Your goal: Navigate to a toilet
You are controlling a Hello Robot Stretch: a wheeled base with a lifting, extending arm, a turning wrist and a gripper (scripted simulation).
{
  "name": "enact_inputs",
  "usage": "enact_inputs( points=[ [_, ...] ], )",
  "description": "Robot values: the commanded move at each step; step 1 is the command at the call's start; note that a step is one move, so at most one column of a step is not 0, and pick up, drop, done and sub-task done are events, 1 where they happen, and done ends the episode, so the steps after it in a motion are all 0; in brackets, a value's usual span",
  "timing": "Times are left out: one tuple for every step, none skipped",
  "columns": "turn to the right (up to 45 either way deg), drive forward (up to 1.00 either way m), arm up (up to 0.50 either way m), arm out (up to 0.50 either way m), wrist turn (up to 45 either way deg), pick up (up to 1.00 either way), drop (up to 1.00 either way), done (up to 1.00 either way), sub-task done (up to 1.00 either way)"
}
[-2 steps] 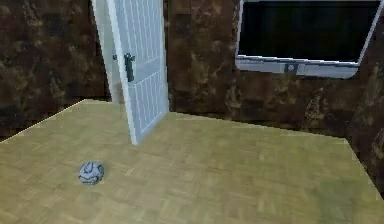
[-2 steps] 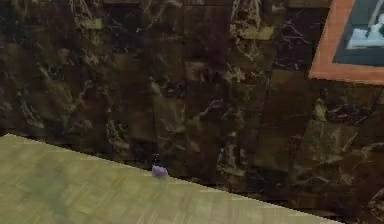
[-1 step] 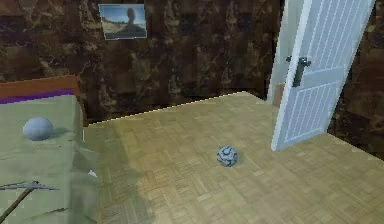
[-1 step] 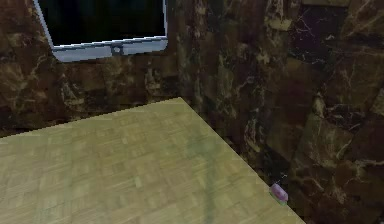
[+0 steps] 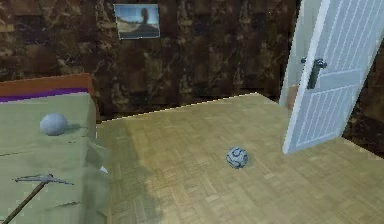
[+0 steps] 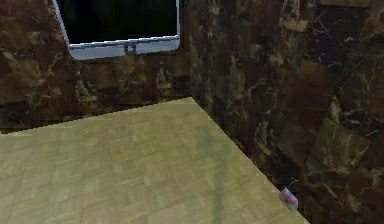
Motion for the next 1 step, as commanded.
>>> enact_inputs(
  points=[
    [0.0,1.0,0.0,0.0,0.0,0.0,0.0,0.0,0.0]
  ],
)
